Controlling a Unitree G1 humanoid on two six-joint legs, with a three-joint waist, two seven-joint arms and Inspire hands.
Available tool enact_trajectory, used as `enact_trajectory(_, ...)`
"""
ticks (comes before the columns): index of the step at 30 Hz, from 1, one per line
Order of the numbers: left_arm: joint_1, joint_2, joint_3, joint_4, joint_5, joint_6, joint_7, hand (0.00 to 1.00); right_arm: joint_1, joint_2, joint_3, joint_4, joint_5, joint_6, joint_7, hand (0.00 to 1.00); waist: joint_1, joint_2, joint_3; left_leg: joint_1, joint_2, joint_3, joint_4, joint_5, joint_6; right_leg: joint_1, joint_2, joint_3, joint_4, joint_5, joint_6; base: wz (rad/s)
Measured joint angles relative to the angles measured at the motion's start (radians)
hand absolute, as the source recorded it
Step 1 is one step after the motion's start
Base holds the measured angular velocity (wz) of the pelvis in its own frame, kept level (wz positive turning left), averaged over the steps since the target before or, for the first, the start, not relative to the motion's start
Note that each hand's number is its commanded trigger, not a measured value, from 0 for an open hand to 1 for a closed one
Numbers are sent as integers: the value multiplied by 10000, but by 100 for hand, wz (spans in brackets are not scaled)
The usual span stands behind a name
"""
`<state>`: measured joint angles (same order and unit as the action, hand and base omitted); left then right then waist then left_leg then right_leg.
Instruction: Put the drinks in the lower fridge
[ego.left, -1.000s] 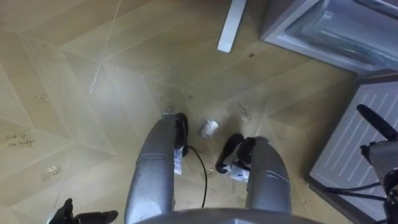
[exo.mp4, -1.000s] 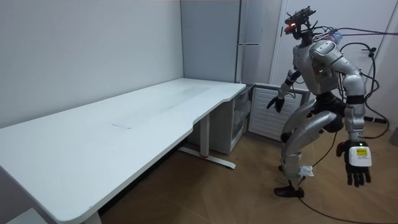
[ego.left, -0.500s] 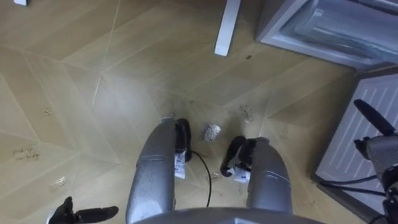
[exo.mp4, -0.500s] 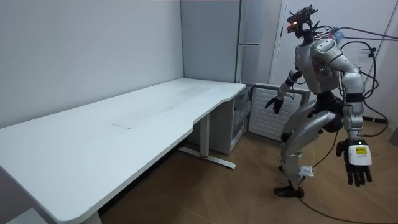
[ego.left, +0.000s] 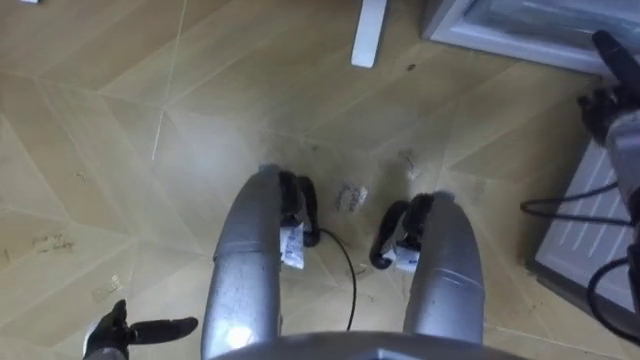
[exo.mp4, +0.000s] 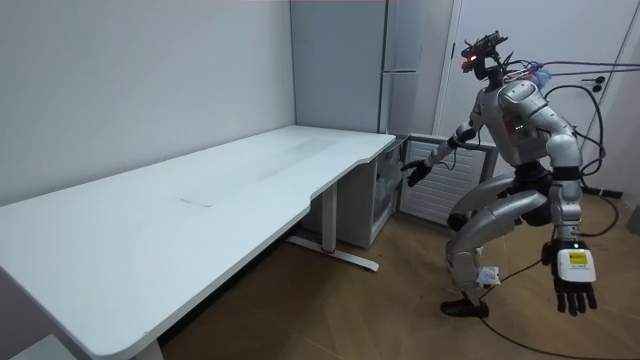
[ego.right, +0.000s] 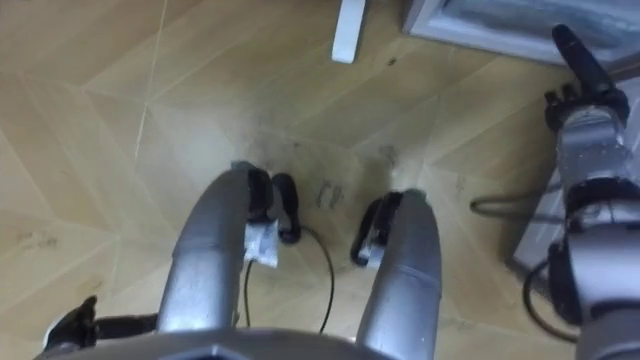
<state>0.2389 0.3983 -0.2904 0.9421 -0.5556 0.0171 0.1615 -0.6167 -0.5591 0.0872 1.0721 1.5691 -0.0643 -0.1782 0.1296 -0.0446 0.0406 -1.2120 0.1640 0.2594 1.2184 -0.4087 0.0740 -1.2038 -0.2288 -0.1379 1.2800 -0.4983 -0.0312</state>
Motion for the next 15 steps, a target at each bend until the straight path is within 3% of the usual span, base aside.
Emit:
enact_trajectory(8, -123, 43, -68, 1, -5, 26, -181, 0, -728, -13, 4, -25, 157, 0, 511, 0, -177, -84, 53, -408, -15, -3, 792, -350, 106, -417, -219, 131, 837, -376, 64, 3)
enact_trajectory(10, -133, 139, -60, -13, 28, 43, -269, 0, -742, -11, 6, -30, 89, 4, 503, 0, -174, -205, 122, -445, -28, 4, 912, -413, 124, -455, -327, 107, 981, -469, 15, 2)
enact_trajectory(15, -134, 356, -61, -16, 15, 64, -702, 0, -748, -13, 20, -118, -17, 3, 662, 0, -254, -258, 132, -676, -8, -7, 1011, -429, 158, -641, -352, 88, 1023, -447, 26, 0)
